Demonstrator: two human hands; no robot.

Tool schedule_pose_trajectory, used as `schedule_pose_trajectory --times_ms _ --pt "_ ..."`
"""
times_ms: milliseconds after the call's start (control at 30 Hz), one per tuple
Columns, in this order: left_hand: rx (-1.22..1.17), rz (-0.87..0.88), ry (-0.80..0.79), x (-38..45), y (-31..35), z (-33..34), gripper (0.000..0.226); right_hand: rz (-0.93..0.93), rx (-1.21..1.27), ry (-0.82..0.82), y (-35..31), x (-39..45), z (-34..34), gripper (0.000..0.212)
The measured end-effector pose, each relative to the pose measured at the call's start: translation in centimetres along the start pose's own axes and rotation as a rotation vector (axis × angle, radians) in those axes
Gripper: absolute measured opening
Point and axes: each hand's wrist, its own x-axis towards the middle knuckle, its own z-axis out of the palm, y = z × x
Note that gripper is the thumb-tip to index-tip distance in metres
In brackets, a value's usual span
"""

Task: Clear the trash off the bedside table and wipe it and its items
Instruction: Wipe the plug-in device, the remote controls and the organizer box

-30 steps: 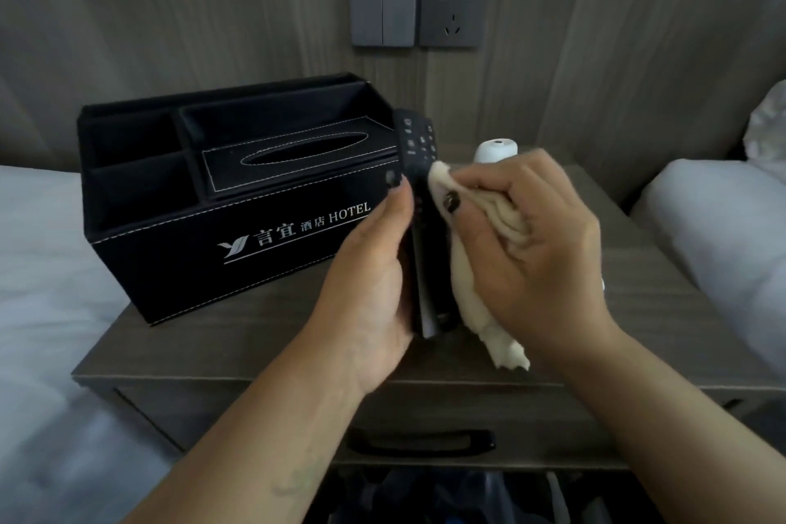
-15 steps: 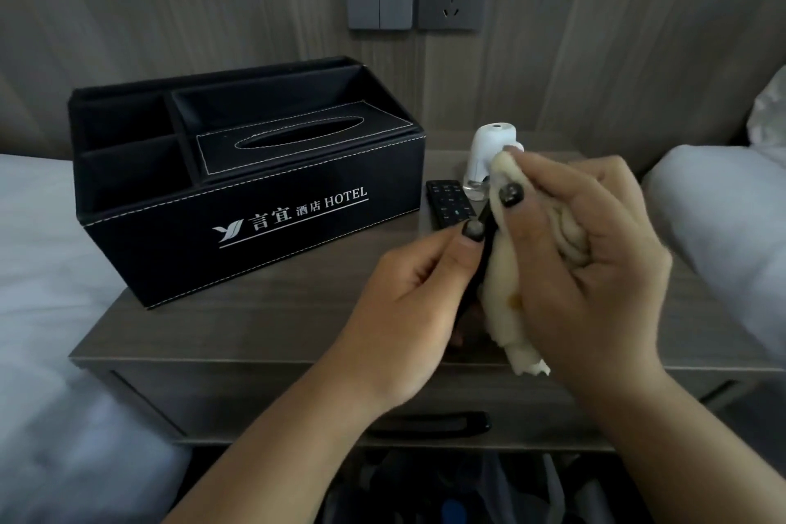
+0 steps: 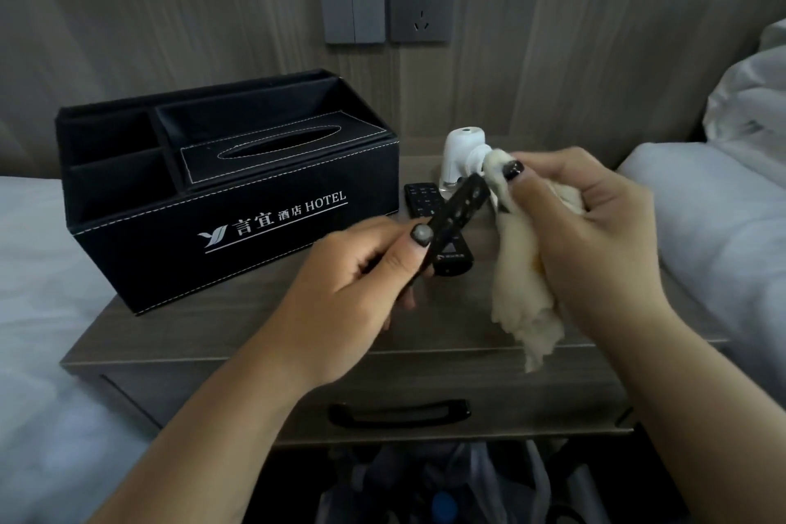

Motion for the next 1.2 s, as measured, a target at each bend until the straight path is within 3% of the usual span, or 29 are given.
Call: schedule_pose_trajectory --times_ms 67,133,233,333,533,700,900,1067,1200 --pt "0.011 -0.017 0.0 -0.2 0.0 0.1 0.042 -0.068 0.036 -0.037 -0.5 -0.5 0.3 0.013" --pt "0.001 -0.017 0.0 -0.3 0.2 0.2 0.045 -0.024 0.027 -0.05 -0.3 -0.4 0.3 0.015" --pt "-0.112 -0.044 0.029 -0.2 0.5 0.1 0.045 0.059 0.017 0.077 0.0 0.0 0.1 0.02" --pt "-0.275 -0.179 0.067 -0.2 0.8 0.8 0.042 -0.138 -0.039 0.125 -0.2 -1.1 1.3 0.016" --pt "-0.471 -0.342 0.118 -0.2 1.1 1.6 0.038 -0.432 -0.152 -0.075 0.0 -3.3 3.4 0.016" --pt "-0.52 -0.341 0.063 -0.5 1.5 2.1 0.039 -0.398 -0.179 0.14 -0.1 -1.6 2.3 0.013" --pt "-0.632 -0.417 0.172 -0.4 0.9 1.7 0.041 -0.441 -0.129 -0.111 0.2 -3.3 4.2 0.015" --pt "-0.647 -0.443 0.089 -0.4 1.3 2.1 0.036 -0.373 -0.193 0.105 0.2 -1.5 2.7 0.012" --pt "-0.793 -0.523 0.116 -0.5 1.5 2.1 0.03 -0.425 -0.188 0.011 0.8 -2.8 3.9 0.012"
